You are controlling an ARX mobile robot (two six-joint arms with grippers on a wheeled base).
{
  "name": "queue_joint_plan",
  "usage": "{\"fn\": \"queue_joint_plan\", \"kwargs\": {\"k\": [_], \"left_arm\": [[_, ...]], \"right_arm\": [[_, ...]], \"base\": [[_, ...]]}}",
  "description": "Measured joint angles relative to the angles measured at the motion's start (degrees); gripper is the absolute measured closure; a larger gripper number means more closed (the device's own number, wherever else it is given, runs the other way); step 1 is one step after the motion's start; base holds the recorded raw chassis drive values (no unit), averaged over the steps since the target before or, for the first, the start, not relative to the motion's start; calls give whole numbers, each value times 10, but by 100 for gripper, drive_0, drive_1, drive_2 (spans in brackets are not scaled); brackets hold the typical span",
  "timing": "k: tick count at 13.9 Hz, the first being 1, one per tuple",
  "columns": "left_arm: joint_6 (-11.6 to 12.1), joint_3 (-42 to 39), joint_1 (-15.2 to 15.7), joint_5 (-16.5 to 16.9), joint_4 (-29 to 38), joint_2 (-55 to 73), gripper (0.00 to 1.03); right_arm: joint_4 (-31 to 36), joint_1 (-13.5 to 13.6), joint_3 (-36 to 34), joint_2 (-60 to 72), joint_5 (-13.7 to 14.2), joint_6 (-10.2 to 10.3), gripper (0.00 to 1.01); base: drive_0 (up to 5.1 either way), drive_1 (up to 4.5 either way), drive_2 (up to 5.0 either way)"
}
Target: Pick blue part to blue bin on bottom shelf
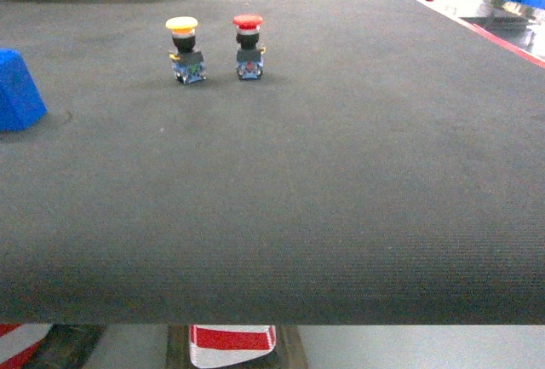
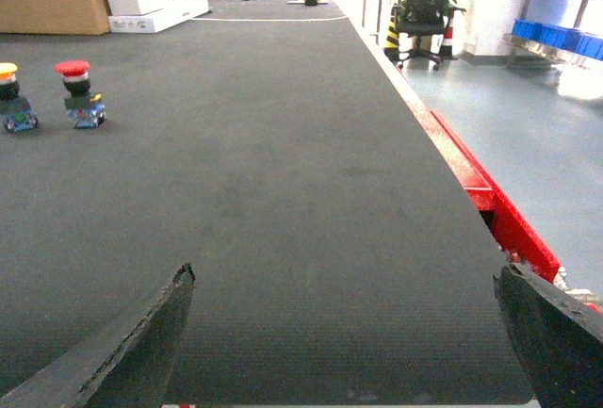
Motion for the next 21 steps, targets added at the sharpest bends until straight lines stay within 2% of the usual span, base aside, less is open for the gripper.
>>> {"fn": "queue_joint_plan", "kwargs": {"k": [19,20,21], "left_arm": [[-1,0,0,-3,-2,0,5],[-29,21,-44,-97,-66,38,5],[-48,34,-78,-182,-74,93,5]], "right_arm": [[0,0,0,0,0,0,3],[0,0,0,0,1,0,3],[0,0,0,0,0,0,3]], "base": [[0,0,0],[0,0,0],[0,0,0]]}}
